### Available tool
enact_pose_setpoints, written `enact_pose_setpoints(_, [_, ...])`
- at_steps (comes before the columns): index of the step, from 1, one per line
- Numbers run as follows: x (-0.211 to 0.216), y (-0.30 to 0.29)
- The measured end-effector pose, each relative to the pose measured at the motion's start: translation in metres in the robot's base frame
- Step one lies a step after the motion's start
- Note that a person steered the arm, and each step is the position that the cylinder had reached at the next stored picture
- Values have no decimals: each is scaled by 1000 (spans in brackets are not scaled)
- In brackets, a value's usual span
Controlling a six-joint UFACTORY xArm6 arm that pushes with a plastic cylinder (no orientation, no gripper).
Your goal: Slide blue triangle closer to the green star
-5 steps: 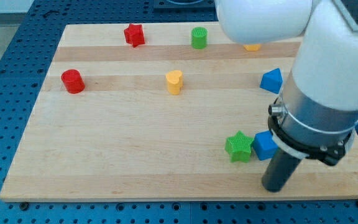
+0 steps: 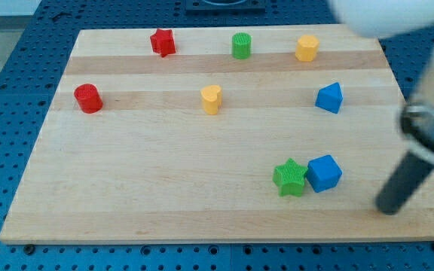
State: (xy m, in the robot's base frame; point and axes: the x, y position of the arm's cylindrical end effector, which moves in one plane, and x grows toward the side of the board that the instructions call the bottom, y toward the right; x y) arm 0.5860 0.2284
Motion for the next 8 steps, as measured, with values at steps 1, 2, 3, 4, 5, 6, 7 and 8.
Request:
enact_pose_setpoints(1, [-41, 37])
enact_pose_setpoints(2, [-98, 68])
enact_pose_setpoints(3, [-153, 71])
enact_pose_setpoints(4, [-190, 54])
enact_pose_setpoints(5, [-200, 5])
enact_pose_setpoints(6, [-209, -29])
enact_pose_setpoints(7, [-172, -31])
enact_pose_setpoints(8, [-150, -66])
